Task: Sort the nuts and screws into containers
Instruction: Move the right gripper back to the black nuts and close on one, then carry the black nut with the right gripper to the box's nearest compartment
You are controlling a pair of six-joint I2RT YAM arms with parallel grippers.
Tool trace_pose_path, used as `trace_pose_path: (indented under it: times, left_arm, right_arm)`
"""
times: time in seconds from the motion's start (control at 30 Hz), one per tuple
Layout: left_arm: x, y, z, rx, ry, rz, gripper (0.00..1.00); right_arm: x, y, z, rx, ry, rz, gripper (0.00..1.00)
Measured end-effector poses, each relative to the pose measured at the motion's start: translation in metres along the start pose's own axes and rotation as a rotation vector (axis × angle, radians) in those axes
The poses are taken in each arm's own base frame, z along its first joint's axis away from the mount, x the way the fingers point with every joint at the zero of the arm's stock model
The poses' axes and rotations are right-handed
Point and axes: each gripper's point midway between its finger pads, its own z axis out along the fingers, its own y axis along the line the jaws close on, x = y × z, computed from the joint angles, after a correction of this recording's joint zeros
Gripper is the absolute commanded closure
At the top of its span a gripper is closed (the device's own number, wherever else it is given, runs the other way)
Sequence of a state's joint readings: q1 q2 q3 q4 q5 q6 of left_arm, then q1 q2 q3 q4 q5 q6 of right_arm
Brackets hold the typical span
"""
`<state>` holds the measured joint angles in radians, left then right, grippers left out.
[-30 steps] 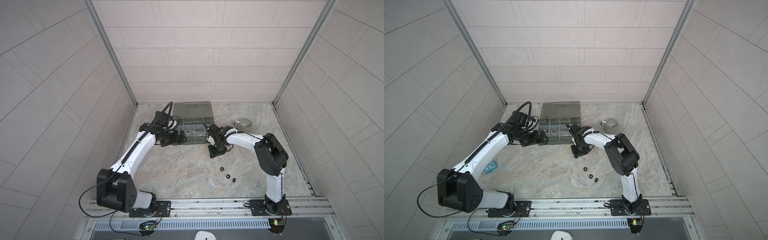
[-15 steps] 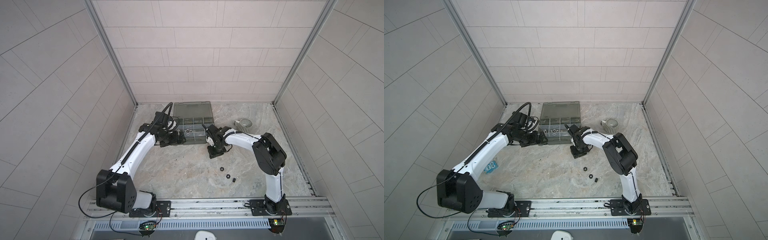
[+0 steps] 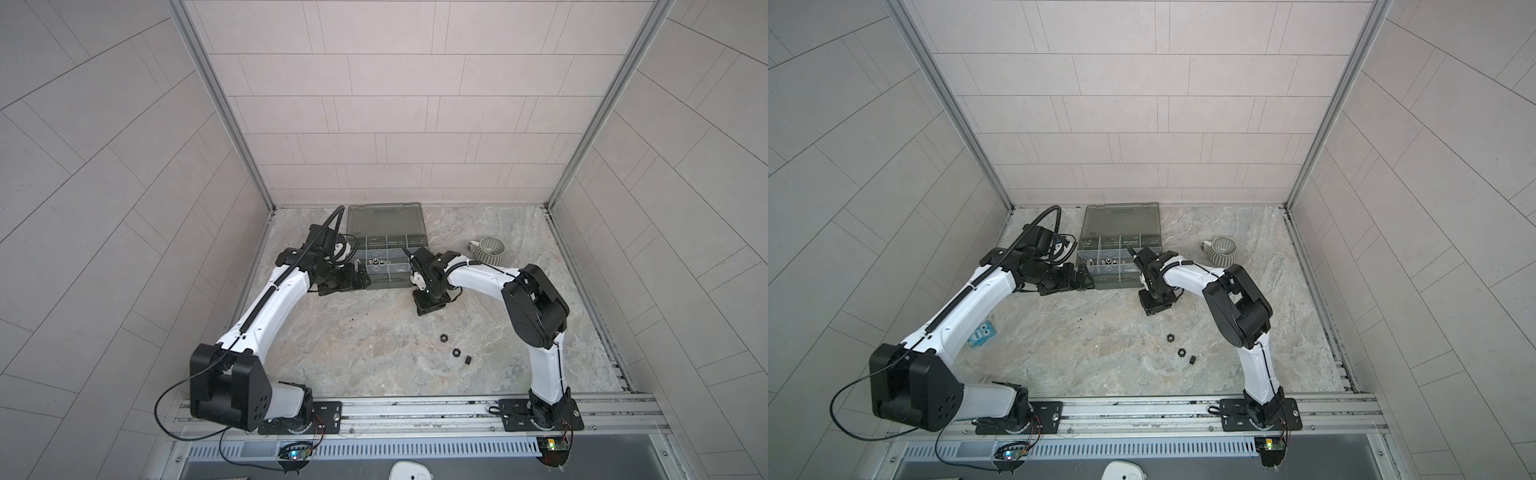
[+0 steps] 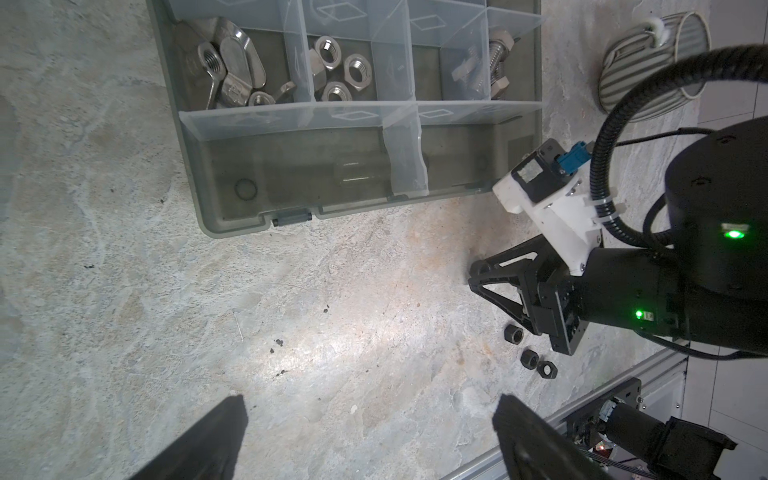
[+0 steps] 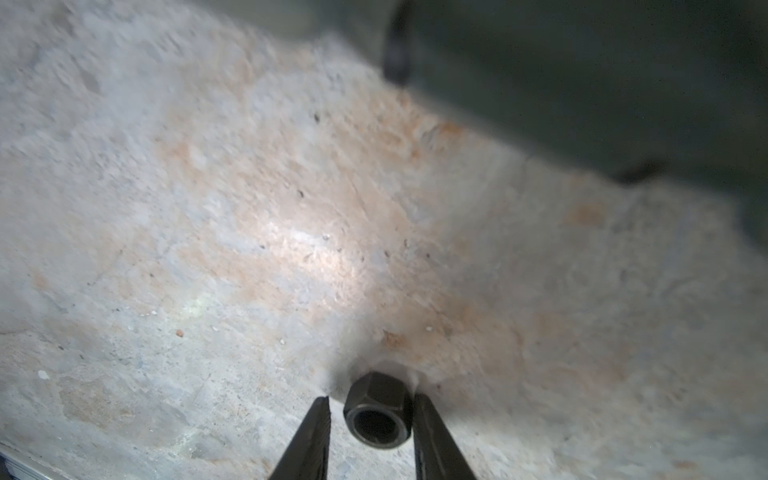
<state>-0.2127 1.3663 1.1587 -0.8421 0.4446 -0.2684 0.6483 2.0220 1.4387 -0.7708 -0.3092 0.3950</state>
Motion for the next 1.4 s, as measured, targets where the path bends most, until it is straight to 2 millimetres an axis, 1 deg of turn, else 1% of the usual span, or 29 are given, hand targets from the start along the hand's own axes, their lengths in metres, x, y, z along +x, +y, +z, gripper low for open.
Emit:
trace_pose_path:
  times: [0.03, 0.1, 0.3, 0.47, 0.6, 0.7, 0.87, 0.97, 1.07, 1.13, 1.23, 1.3, 1.4]
  left_arm:
    - [0.000, 0.000, 0.000, -0.001, 0.000, -0.001, 0.00]
    - [0.000, 0.000, 0.000, -0.002, 0.001, 0.000, 0.00]
    - [0.000, 0.001, 0.000, -0.005, 0.000, 0.000, 0.00]
    - [0.000, 0.001, 0.000, -0.007, 0.000, 0.000, 0.00]
    - [0.000, 0.002, 0.000, -0.010, -0.001, 0.000, 0.00]
    - [-0.001, 0.002, 0.000, -0.011, -0.002, 0.005, 0.00]
    - [-0.004, 0.001, -0.001, -0.010, -0.008, 0.010, 0.00]
    - [-0.005, 0.001, -0.001, -0.013, -0.010, 0.011, 0.00]
    - [-0.006, 0.001, -0.002, -0.017, -0.013, 0.011, 0.00]
    - [-0.007, 0.001, -0.002, -0.020, -0.015, 0.012, 0.00]
    - [-0.009, 0.001, -0.004, -0.022, -0.022, 0.014, 0.00]
    - [-0.010, 0.000, -0.006, -0.024, -0.025, 0.015, 0.00]
    - [-0.013, 0.000, -0.008, -0.030, -0.033, 0.017, 0.00]
  right_arm:
    - [-0.001, 0.000, 0.000, 0.000, 0.001, -0.002, 0.68]
    - [-0.002, 0.000, 0.001, 0.005, 0.005, -0.004, 0.74]
    - [-0.002, -0.002, 0.000, 0.020, 0.020, -0.011, 0.82]
    - [0.000, -0.004, -0.002, 0.033, 0.031, -0.014, 0.83]
    - [0.002, -0.005, -0.009, 0.053, 0.048, -0.010, 0.82]
    - [-0.010, 0.000, -0.025, 0.052, 0.019, -0.015, 0.81]
    - [-0.045, 0.011, -0.061, 0.027, -0.086, -0.025, 0.81]
    - [-0.065, 0.011, -0.084, 0.013, -0.148, -0.016, 0.80]
    - [-0.082, 0.006, -0.100, 0.005, -0.194, -0.004, 0.80]
    - [-0.093, 0.002, -0.103, 0.003, -0.213, 0.005, 0.80]
    - [-0.105, -0.008, -0.097, 0.005, -0.213, 0.022, 0.79]
    - [-0.109, -0.015, -0.089, 0.007, -0.198, 0.036, 0.79]
    - [-0.109, -0.023, -0.078, 0.014, -0.171, 0.052, 0.77]
